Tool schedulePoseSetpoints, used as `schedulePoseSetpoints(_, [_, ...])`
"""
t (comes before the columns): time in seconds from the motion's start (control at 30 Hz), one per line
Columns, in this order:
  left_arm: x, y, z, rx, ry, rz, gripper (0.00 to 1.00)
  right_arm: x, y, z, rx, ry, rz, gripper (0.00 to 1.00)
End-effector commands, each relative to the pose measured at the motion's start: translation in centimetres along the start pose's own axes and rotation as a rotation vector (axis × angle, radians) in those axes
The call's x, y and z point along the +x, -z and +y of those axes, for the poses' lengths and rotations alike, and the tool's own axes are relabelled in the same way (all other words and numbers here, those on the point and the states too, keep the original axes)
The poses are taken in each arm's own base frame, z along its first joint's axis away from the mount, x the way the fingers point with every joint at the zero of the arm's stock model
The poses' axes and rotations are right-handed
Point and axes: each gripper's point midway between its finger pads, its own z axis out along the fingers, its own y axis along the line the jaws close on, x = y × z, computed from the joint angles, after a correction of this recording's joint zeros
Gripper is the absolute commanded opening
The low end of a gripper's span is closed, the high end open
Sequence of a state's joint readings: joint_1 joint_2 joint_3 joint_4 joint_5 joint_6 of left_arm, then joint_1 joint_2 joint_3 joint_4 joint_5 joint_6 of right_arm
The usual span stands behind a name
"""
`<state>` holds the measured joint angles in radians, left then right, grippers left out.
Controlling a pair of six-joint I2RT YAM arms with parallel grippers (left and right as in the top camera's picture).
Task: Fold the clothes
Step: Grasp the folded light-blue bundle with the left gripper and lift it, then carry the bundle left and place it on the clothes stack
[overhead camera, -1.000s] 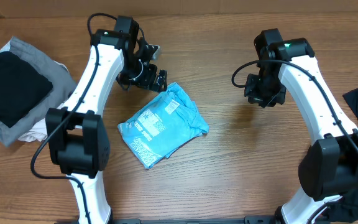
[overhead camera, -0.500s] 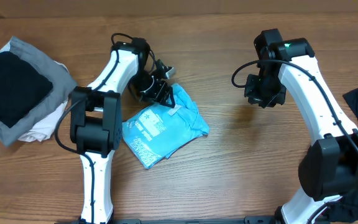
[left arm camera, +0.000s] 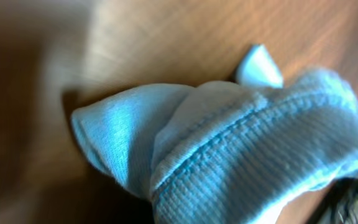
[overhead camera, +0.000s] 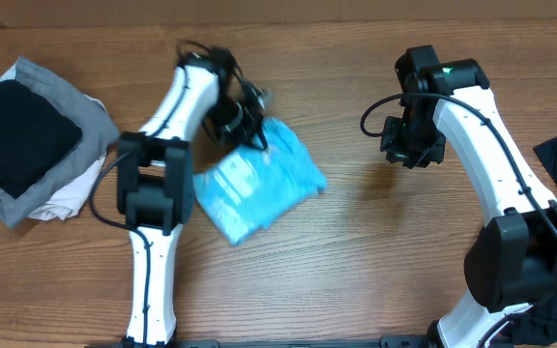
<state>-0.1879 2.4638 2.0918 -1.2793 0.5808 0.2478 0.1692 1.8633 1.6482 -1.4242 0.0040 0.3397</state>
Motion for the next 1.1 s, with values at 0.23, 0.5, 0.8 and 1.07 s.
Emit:
schedulePoseSetpoints(0.23, [-1.7, 26.2, 6.3, -0.363, 0.250, -0.568, 0.04, -0.3, 0.9, 0.0, -0.010, -0.003, -0.031, 0.26])
schedulePoseSetpoints(0.5, [4.4, 38.3, 8.0, -0.633, 0.353, -0.786, 0.04, -0.3, 0.9, -0.3, 0.008, -0.003, -0.033, 0.26])
schedulePoseSetpoints(0.8, [11.2, 45.1, 14.1, -0.780, 0.571, -0.906, 0.09, -0.3, 0.9, -0.3, 0.010, -0.003, -0.031, 0.27])
schedulePoseSetpoints(1.07, [13.9, 45.2, 19.6, -0.814, 0.706, -0.894, 0.08, -0.2, 0.9, -0.3, 0.011, -0.003, -0.028, 0.26])
